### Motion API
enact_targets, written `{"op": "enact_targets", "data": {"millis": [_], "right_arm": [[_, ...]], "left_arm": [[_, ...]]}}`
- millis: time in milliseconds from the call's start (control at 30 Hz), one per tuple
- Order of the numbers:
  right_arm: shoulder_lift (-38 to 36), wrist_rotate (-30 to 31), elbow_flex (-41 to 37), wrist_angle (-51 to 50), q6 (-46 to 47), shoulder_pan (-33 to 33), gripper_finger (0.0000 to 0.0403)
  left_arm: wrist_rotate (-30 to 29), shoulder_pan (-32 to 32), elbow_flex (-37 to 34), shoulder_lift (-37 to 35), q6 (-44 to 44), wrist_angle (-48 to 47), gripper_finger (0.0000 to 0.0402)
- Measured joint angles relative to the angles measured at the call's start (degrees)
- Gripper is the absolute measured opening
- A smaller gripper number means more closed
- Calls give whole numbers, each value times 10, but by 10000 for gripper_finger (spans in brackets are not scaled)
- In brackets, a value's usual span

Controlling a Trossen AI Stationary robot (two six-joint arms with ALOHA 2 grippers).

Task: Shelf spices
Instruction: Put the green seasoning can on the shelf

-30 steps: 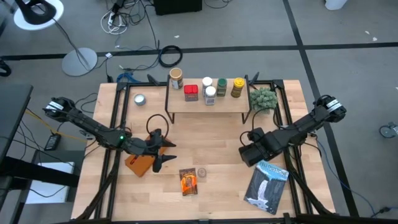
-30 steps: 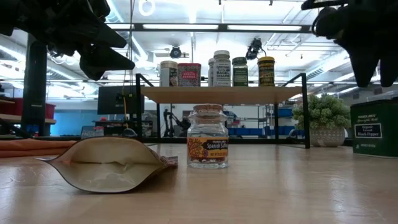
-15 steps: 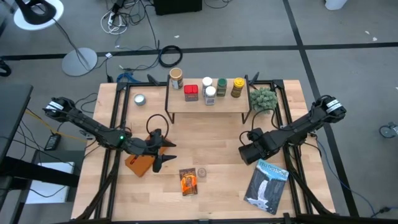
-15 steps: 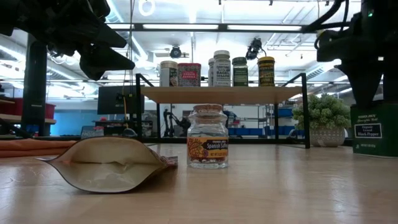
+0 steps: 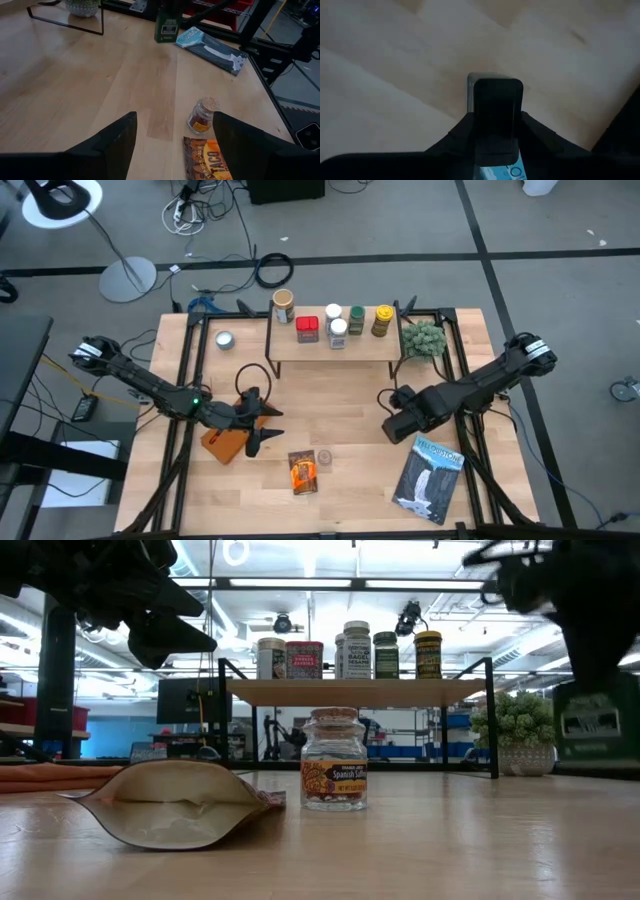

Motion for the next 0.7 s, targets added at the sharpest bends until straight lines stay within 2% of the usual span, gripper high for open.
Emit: {"op": "enact_targets", "data": {"millis": [200,367,533,700], "right_arm": [[0,11,98,-41,-137,-31,110],[0,47,177,-41,-273,-82,110],[0,57,230,-9,-432,-152,110],[0,54,245,65,-589,-211,110]], "left_arm": [[0,0,0,0,0,0,266],[0,0,0,0,0,0,266],[0,0,0,0,7,0,266],[0,0,0,0,14,0,266]]}}
